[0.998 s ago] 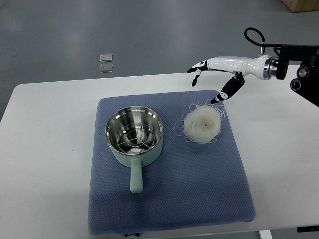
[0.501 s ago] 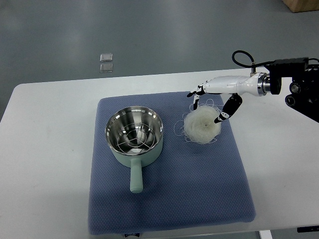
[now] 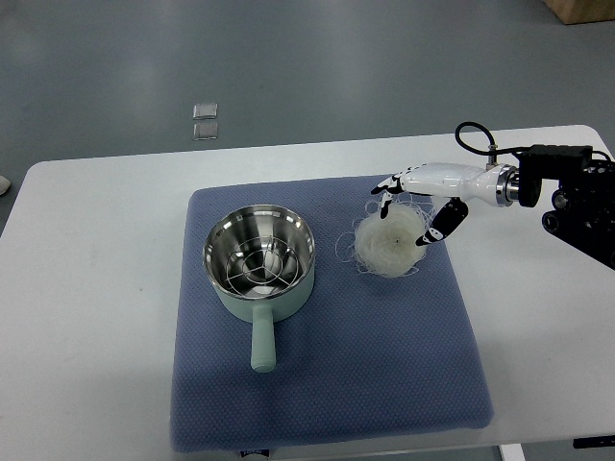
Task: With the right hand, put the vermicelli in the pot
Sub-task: 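Lower the right hand onto the vermicelli and close fingers around it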
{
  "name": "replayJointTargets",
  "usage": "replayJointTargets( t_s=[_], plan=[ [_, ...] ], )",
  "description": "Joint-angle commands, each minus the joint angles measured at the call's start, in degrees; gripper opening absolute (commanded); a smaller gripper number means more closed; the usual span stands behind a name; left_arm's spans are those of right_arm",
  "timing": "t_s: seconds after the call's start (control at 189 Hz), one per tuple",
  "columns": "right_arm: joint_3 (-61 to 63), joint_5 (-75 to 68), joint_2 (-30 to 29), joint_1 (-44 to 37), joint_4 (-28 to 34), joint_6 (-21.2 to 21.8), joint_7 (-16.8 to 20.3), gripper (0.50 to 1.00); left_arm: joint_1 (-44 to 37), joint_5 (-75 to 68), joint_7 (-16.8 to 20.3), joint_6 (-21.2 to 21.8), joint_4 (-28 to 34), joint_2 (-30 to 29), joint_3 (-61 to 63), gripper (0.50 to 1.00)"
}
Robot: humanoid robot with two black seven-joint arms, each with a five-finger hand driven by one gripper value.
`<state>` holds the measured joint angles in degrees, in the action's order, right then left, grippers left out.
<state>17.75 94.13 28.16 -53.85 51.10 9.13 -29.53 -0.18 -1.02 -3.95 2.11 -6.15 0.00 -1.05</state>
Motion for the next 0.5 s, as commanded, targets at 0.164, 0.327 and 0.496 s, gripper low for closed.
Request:
replayJointTargets(
  t_s=[0.164,0.327,0.496],
  plan=[
    [-0.08,0.0,-0.56,0.85,-0.73,-0.52,0.0,0.924,0.01,-0.03,-0.01,0.0,0.0,0.0,0.0,1.0],
    [-1.75,0.0,-2.32,1.2,-0.56,-0.52,-0.09,0.924,0.01,-0.03,-0.01,0.0,0.0,0.0,0.0,1.0],
    [-1.67,-0.52,-2.49,0.94,-0.03,-0.08,-0.26,0.924,0.01,0.06,-0.01,0.0,0.0,0.0,0.0,1.0]
  ],
)
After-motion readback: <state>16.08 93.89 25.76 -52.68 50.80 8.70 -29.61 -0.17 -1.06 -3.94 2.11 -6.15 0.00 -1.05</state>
